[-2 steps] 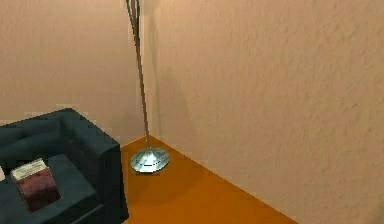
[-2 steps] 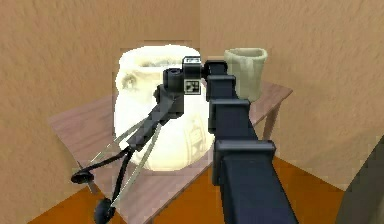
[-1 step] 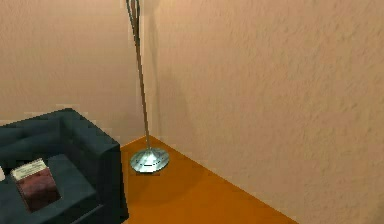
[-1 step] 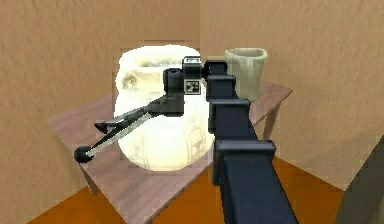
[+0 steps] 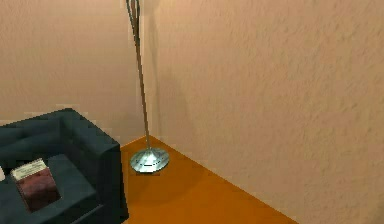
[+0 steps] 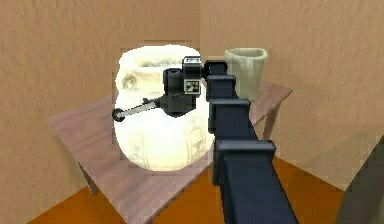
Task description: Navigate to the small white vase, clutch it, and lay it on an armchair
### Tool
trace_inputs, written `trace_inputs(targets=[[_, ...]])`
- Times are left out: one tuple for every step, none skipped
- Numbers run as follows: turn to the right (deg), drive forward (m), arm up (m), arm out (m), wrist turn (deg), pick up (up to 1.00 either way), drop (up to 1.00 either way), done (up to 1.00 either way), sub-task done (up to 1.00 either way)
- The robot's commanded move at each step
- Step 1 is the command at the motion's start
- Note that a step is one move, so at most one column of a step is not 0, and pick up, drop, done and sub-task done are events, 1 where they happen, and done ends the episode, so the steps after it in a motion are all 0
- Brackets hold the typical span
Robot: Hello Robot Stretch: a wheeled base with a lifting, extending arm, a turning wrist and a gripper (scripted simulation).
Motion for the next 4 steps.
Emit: trace_inputs(targets=[[0.0,0.00,0.00,0.00,27.0,0.00,0.00,0.00,0.00],[0.0,0.00,-0.26,0.00,0.0,0.00,0.00,0.00,0.00],[0.0,0.00,0.00,0.00,0.0,1.00,0.00,0.00,0.00],[0.0,0.00,0.10,0.00,0.0,0.00,0.00,0.00,0.00]])
